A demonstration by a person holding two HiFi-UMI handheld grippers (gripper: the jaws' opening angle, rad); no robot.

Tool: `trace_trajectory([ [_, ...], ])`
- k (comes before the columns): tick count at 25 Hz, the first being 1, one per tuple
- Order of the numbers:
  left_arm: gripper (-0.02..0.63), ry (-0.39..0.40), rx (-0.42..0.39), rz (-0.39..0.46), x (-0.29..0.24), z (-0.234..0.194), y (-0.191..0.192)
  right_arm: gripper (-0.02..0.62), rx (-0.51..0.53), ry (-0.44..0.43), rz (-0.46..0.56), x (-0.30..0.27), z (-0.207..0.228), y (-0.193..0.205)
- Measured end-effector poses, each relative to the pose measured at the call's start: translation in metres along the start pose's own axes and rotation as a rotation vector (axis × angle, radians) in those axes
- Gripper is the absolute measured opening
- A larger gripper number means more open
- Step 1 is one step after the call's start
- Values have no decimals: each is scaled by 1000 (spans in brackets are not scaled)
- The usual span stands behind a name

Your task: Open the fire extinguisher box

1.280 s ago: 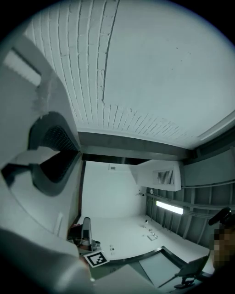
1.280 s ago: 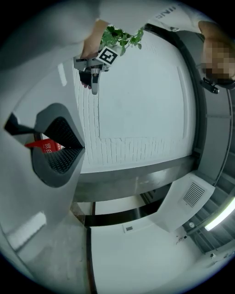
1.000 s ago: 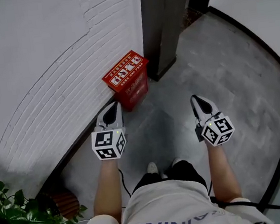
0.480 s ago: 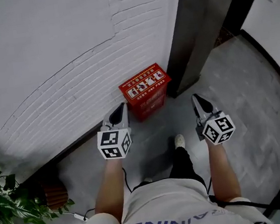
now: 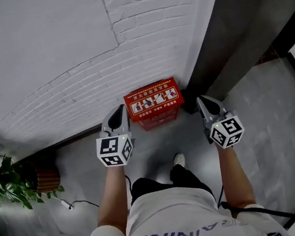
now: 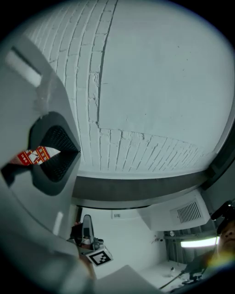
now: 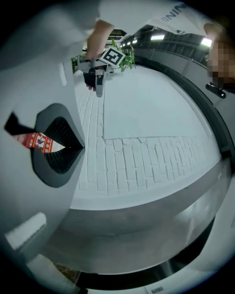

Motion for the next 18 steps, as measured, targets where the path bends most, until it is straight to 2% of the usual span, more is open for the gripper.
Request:
trace_trajectory([
  [6,6,-118,31,-58,-21,-3,9,6,-20,-92,-65,-45,49,-2],
  [10,6,-141,45,-80,-46,-1,31,6,-33,-102,-120,-71,73,20],
  [14,6,-157,69,-117,-69,-5,72,6,-56,-100,-177,-96,90,57],
  [18,6,-151,113,-182,-82,7,134,6,-51,-95,-237,-111,113,110],
])
Point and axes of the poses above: the fingertips, and each gripper's own axes: x backward along the fingers, z to its right, y out of its underside, the point moved 4 cm from there along x, backward along the fingers, and after that the axes turned 12 degrees about -x, right-handed, at the moved point
